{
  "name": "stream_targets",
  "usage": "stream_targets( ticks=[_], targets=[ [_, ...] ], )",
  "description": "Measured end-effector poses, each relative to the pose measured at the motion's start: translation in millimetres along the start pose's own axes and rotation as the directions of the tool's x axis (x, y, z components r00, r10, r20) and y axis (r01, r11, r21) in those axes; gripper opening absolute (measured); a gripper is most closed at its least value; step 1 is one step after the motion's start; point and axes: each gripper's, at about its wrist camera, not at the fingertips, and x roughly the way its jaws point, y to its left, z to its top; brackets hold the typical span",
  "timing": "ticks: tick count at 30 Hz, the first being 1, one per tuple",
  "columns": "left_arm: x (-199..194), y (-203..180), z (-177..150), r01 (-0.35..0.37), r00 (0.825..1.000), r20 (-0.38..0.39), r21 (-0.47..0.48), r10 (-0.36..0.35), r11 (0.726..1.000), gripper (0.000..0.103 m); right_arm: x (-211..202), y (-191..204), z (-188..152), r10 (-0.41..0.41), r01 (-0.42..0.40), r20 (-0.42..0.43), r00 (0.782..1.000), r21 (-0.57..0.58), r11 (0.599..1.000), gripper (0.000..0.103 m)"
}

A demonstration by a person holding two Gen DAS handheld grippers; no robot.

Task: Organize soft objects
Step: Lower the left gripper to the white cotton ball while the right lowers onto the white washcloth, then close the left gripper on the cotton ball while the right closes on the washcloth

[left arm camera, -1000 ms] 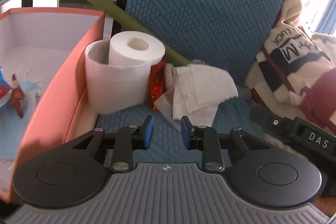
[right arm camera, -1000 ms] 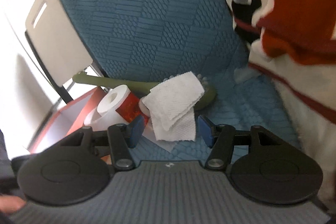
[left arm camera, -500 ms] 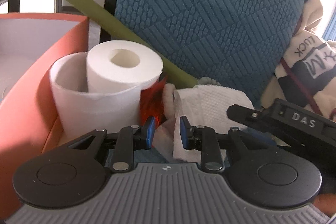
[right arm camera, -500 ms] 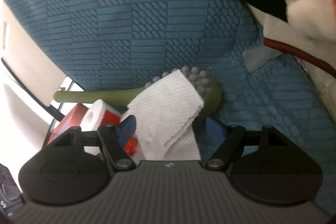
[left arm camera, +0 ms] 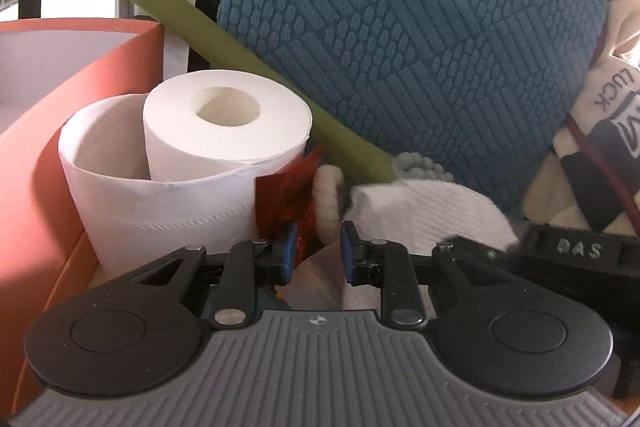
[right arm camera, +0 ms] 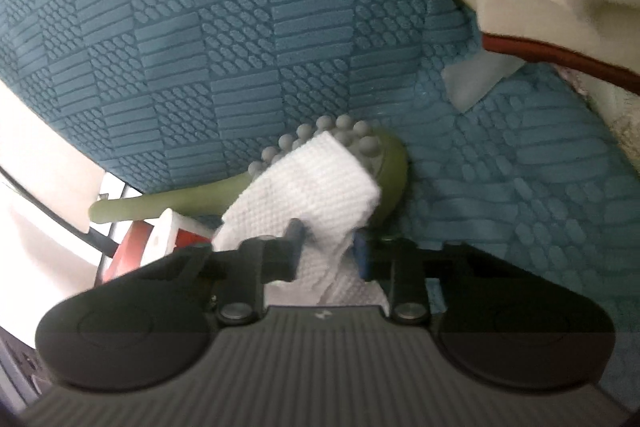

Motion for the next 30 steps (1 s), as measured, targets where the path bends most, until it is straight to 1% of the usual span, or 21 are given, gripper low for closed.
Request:
stream_targets(
  ticks=[2, 3, 5, 7, 9, 12, 15, 16, 17, 20, 22, 30],
  targets=[
    [2, -2, 0, -0.009, 1.0, 0.01, -0.004, 0.009, 1.0, 0.027, -2, -3, 1, -0.005, 0.005, 0.002, 1.0, 0.008, 1.0, 0.013],
    [3, -5, 1, -0.01, 1.0, 0.013, -0.001, 0.01, 1.0, 0.027, -3, -2, 1, -0.022, 0.022, 0.012, 1.0, -0.002, 1.0, 0.012],
    [5, -9, 1, -0.001, 1.0, 0.02, 0.004, 0.001, 1.0, 0.027, -8, 2, 0, -0.088, 0.09, 0.045, 0.995, -0.055, 0.994, 0.011],
    [8, -13, 1, -0.011, 1.0, 0.021, 0.009, 0.011, 1.0, 0.027, -13, 1, 2, -0.122, 0.127, 0.07, 0.99, -0.076, 0.989, 0.011],
    [12, -17, 0, -0.028, 0.999, 0.022, 0.014, 0.028, 1.0, 0.027, -16, -1, 4, -0.129, 0.135, 0.085, 0.988, -0.067, 0.989, 0.011],
    [17, -21, 1, -0.054, 0.998, 0.033, 0.017, 0.054, 0.998, 0.027, -19, -6, 6, -0.133, 0.137, 0.083, 0.988, -0.043, 0.99, 0.011],
    [21, -20, 3, -0.06, 0.998, 0.033, -0.01, 0.061, 0.998, 0.027, -21, -8, 6, -0.131, 0.135, 0.084, 0.988, -0.041, 0.99, 0.011],
    [21, -20, 4, -0.064, 0.997, 0.033, -0.011, 0.064, 0.998, 0.023, -21, -8, 7, -0.132, 0.136, 0.085, 0.988, -0.044, 0.99, 0.011],
    [22, -20, 5, -0.069, 0.997, 0.03, -0.008, 0.069, 0.998, 0.014, -20, -8, 7, -0.134, 0.138, 0.085, 0.987, -0.045, 0.989, 0.011],
    [24, -19, 7, -0.073, 0.997, 0.02, -0.008, 0.073, 0.997, 0.011, -19, -7, 7, -0.134, 0.139, 0.088, 0.987, -0.05, 0.989, 0.011],
    [22, -21, 8, -0.098, 0.995, 0.031, 0.012, 0.097, 0.995, 0.01, -19, -7, 7, -0.137, 0.142, 0.087, 0.987, -0.052, 0.989, 0.011],
    [5, -16, 12, -0.062, 0.998, 0.022, 0.006, 0.061, 0.998, 0.009, -18, -1, 5, -0.142, 0.15, 0.093, 0.986, -0.084, 0.985, 0.011]
  ],
)
